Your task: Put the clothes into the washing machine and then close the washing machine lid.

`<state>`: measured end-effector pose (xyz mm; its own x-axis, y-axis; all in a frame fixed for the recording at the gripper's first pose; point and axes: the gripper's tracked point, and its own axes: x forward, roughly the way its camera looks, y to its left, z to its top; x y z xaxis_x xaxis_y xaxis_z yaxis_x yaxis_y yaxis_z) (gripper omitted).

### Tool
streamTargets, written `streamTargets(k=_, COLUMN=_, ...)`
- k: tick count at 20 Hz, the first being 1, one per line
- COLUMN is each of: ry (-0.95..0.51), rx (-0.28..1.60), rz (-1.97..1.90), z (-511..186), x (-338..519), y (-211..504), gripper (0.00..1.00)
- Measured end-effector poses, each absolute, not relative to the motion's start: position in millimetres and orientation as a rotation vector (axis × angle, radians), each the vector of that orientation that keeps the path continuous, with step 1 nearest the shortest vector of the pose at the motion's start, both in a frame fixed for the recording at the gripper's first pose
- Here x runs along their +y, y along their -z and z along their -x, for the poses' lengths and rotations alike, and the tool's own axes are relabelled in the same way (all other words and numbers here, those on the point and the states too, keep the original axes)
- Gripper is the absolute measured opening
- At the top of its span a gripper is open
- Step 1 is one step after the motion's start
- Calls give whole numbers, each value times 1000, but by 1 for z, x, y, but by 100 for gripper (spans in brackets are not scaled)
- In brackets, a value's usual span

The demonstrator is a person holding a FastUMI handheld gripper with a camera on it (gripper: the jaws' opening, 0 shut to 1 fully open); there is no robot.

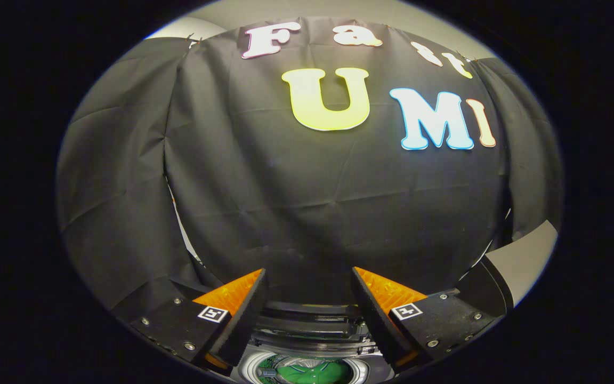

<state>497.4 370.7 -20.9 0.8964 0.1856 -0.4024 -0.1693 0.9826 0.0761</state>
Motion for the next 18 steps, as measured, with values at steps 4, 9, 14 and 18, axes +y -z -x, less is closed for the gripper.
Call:
streamTargets(k=4, ry=-154, rx=510, rz=-62, z=-519, x=374, y=36, gripper=96)
streamTargets(k=9, ry=-107, rx=646, rz=-81, z=-527, x=368, y=61, gripper=96)
streamTargets(k=14, ry=-96, rx=666, rz=-18, z=-518, x=363, y=66, gripper=95)
streamTargets(k=18, ry=-111, rx=631, rz=-13, z=-502, x=363, y=61, gripper=96)
